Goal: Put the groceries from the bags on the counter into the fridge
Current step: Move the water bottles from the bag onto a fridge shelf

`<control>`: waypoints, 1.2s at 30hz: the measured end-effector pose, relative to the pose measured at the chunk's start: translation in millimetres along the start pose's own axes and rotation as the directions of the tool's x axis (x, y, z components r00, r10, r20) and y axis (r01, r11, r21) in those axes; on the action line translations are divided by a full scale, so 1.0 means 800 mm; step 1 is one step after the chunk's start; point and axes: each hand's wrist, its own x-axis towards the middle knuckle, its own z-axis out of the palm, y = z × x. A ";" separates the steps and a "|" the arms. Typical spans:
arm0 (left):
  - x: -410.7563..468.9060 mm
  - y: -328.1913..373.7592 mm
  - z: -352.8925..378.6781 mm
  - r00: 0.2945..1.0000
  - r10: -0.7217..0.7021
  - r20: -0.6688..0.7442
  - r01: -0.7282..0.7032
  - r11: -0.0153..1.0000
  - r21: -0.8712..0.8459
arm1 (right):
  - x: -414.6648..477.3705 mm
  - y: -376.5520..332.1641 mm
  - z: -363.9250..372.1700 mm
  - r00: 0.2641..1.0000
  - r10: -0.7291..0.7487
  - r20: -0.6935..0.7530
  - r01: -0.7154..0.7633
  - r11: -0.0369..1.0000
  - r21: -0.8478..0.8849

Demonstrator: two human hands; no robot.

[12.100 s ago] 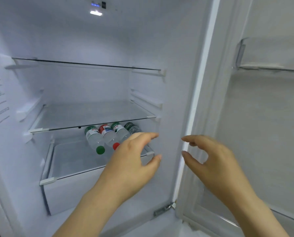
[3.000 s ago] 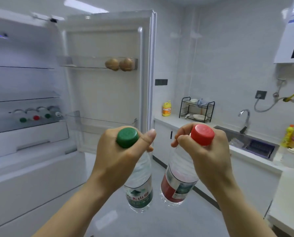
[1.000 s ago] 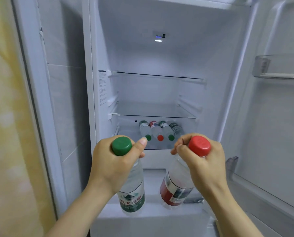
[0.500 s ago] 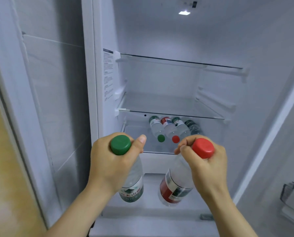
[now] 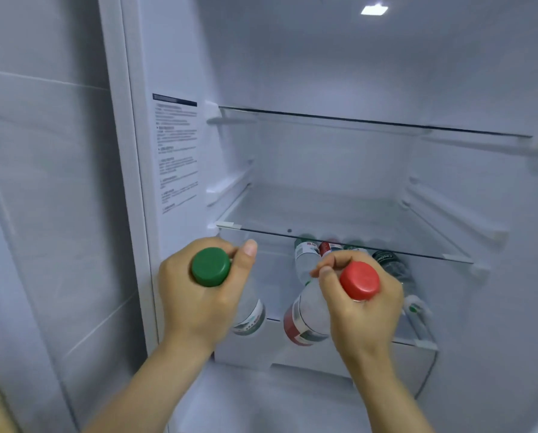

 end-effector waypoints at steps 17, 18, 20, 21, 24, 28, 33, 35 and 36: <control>0.023 -0.082 0.038 0.992 0.115 -0.046 -0.111 0.991 0.073 | 0.016 0.087 0.043 0.995 -0.055 -0.082 0.057 0.998 0.026; 0.022 -0.085 0.040 0.992 0.122 -0.045 -0.118 0.990 0.080 | 0.015 0.090 0.043 0.996 -0.047 -0.080 0.049 0.998 0.027; 0.020 -0.089 0.045 0.992 0.126 -0.030 -0.123 0.989 0.084 | 0.012 0.096 0.040 0.997 -0.040 -0.069 0.042 0.999 0.025; 0.019 -0.091 0.046 0.993 0.114 -0.018 -0.112 0.990 0.081 | 0.009 0.101 0.039 0.997 -0.043 -0.060 0.044 0.999 0.020; 0.015 -0.099 0.047 0.999 0.046 0.004 -0.046 0.996 0.075 | -0.002 0.115 0.042 0.998 -0.066 -0.014 0.066 0.997 -0.026; 0.011 -0.111 0.043 0.997 -0.033 0.069 0.027 0.997 0.077 | -0.008 0.132 0.051 0.996 -0.076 0.036 0.078 0.995 -0.062; 0.008 -0.120 0.041 0.993 -0.051 0.104 0.040 0.993 0.112 | -0.011 0.144 0.051 0.997 -0.051 0.057 0.054 0.997 -0.059; 0.007 -0.119 0.040 0.991 -0.047 0.124 0.032 0.992 0.120 | -0.013 0.149 0.050 0.995 -0.041 0.094 0.045 0.998 -0.046; 0.005 -0.119 0.041 0.989 -0.042 0.143 0.025 0.992 0.120 | -0.016 0.153 0.049 0.992 -0.034 0.124 0.040 0.998 -0.050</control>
